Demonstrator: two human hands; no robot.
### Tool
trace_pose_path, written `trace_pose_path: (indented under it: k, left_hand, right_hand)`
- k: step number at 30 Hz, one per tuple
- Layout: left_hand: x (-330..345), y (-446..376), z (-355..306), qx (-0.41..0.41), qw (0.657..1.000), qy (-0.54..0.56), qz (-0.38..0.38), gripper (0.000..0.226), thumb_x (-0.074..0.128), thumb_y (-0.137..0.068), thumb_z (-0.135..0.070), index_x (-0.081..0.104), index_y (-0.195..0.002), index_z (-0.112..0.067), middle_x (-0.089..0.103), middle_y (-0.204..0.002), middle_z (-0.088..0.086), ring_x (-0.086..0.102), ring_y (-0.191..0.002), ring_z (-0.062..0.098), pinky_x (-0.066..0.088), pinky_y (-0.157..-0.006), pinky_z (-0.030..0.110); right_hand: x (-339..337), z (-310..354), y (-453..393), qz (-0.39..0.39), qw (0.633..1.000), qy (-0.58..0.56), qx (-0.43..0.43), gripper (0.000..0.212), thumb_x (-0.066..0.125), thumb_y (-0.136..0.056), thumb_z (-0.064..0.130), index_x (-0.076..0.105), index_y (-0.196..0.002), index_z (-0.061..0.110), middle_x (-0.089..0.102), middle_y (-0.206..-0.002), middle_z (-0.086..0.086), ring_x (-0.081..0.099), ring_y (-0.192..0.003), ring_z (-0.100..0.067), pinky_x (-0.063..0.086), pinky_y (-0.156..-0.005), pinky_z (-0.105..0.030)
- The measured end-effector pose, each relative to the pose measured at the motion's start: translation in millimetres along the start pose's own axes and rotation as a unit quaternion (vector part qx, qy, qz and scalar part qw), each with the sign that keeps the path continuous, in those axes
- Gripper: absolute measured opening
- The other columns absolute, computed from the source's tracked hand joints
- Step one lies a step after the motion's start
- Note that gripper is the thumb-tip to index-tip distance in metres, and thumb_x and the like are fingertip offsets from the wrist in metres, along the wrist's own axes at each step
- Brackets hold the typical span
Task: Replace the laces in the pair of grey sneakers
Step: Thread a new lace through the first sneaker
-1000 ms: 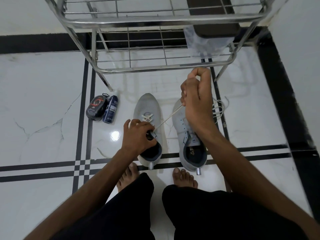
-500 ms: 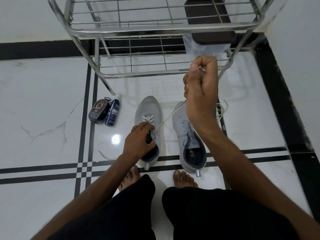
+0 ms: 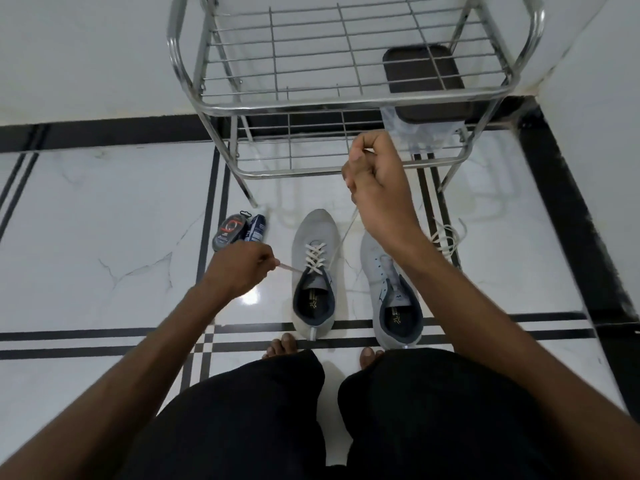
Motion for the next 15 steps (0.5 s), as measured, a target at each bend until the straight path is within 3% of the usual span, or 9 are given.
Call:
trace_pose_path:
  k: [4, 8, 11, 15]
  left_hand:
    - [-26, 8, -26, 0.048, 0.994, -0.084, -0.05, 0.024, 0.057, -0.097, -0.043, 0.073, -0.095, -0.025, 0.056, -0.077, -0.006, 0.062, -0.085, 0.019, 0.047, -0.064, 0.029]
    - [-38, 14, -43, 0.055, 0.993, -0.076, -0.068, 0.03, 0.062, -0.092, -0.05, 0.072, -0.088, -0.022, 0.042, -0.066, -0.013, 0.06, -0.081, 0.018, 0.04, -0.062, 0.028]
    - [-61, 17, -50, 0.06, 0.993, -0.083, -0.066, 0.026, 0.064, -0.089, -0.052, 0.068, -0.08, -0.027, 0.061, -0.071, -0.01, 0.06, -0.073, 0.015, 0.038, -0.062, 0.027]
    - [-113, 23, -64, 0.08, 0.99, -0.071, -0.092, 0.01, 0.069, -0.089, -0.038, 0.075, -0.092, -0.031, 0.073, -0.088, -0.011, 0.067, -0.081, 0.013, 0.049, -0.07, 0.027]
  right_hand:
    - [9, 16, 7, 0.039, 0.999, 0.025, -0.016, 0.013, 0.036, -0.108, 0.015, 0.045, -0.098, 0.016, 0.05, -0.07, 0.005, 0.044, -0.062, -0.004, 0.035, -0.059, -0.02]
    - [13, 23, 15, 0.072, 0.996, 0.043, -0.019, 0.01, 0.041, -0.105, 0.014, 0.049, -0.1, 0.013, 0.057, -0.073, 0.004, 0.05, -0.065, -0.005, 0.044, -0.064, -0.03]
    - [13, 22, 17, 0.094, 0.993, 0.064, 0.008, 0.008, 0.05, -0.103, 0.015, 0.056, -0.099, 0.011, 0.062, -0.076, 0.0, 0.056, -0.066, -0.008, 0.052, -0.07, -0.038]
    - [9, 24, 13, 0.075, 0.996, 0.009, 0.045, 0.009, 0.054, -0.1, 0.008, 0.062, -0.104, 0.005, 0.07, -0.081, -0.006, 0.063, -0.07, -0.011, 0.055, -0.07, -0.026]
Point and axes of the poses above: each hand's wrist, its own y-axis away from the middle knuckle, its own x-axis out of the palm, z = x × y, the point moved 2 cm from there along -y, towards the middle knuckle
